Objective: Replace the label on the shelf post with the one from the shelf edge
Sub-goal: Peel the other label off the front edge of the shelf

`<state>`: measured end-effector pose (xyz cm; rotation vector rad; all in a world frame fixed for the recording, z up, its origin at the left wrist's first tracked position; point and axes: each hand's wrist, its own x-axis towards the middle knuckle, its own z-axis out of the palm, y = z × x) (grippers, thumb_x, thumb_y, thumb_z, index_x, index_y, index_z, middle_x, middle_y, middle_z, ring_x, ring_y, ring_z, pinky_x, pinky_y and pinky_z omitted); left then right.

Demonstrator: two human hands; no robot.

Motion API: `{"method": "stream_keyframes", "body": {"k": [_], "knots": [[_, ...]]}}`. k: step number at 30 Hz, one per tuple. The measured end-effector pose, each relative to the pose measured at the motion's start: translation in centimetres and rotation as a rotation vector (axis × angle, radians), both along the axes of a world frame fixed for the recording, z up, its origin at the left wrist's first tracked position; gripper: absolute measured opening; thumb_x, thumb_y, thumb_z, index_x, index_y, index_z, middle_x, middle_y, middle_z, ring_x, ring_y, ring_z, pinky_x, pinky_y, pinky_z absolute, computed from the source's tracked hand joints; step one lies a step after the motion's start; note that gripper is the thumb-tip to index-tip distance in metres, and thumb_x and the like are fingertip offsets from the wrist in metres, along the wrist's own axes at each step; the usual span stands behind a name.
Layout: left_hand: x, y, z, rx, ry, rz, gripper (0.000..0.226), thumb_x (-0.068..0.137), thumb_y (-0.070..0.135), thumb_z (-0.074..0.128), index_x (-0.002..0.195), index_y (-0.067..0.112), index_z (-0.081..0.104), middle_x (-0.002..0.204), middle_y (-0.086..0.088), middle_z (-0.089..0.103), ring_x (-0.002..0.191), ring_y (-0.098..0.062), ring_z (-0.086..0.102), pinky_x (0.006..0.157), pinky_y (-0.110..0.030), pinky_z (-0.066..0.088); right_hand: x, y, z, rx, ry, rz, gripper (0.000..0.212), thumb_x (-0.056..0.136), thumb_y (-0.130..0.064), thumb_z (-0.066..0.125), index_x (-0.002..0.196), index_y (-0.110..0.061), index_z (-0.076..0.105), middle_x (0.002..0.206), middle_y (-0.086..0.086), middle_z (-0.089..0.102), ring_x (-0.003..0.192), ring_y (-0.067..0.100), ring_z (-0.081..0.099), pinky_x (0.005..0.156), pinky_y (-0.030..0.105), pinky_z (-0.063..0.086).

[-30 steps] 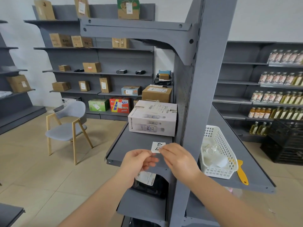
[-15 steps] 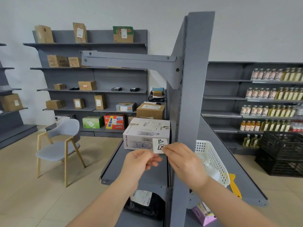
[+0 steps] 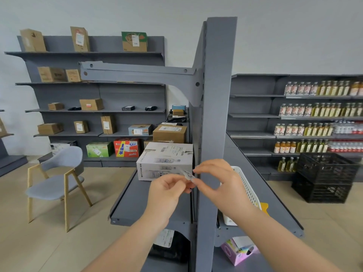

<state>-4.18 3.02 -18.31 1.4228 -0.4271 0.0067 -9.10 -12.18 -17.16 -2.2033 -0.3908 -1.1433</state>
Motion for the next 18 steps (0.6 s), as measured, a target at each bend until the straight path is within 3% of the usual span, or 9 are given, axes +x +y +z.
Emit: {"method": "stream_keyframes", "body": {"k": [7,11,14,18], "knots": [[0.0,-0.3,-0.6,0.081,-0.186,-0.004,0.025,0.084,-0.006,0.062,0.077,0.012,0.078,0.077,-0.006,0.078,0.076,-0.020,0.073,0.073,-0.026,0.058,-0.4,0.3,0.1,0.056,0.173,0.015,0.013,0.077,-0.031,0.076,0.089,-0.024,0.075,0.086,-0.018,0.070,0.096,0.006,0.059,0.086,0.019,0.044],[0.4,-0.2,-1.3,0.149,-0.305,0.002,0.012,0.081,0.019,0.067,0.083,0.017,0.078,0.080,-0.011,0.076,0.080,-0.035,0.067,0.077,-0.047,0.055,-0.6,0.2,-0.2,0.117,0.178,0.024,0.007,0.077,-0.025,0.077,0.084,-0.023,0.076,0.081,-0.017,0.070,0.092,0.009,0.059,0.081,0.018,0.045],[0.4,-0.3,-1.4,0.180,-0.338,0.011,0.013,0.079,0.027,0.066,0.081,0.026,0.078,0.078,-0.006,0.076,0.077,-0.032,0.066,0.074,-0.045,0.055,-0.7,0.1,-0.3,0.114,0.168,0.011,0.005,0.078,-0.020,0.076,0.082,-0.024,0.077,0.079,-0.019,0.068,0.089,0.010,0.059,0.079,0.019,0.046],[0.2,-0.5,-1.5,0.196,-0.300,0.004,0.019,0.082,0.008,0.068,0.078,0.023,0.078,0.079,-0.003,0.077,0.079,-0.027,0.068,0.074,-0.034,0.057,-0.8,-0.1,-0.7,0.146,0.178,-0.027,0.009,0.081,-0.019,0.073,0.077,-0.027,0.073,0.077,-0.019,0.066,0.084,0.010,0.059,0.075,0.019,0.047]]}}
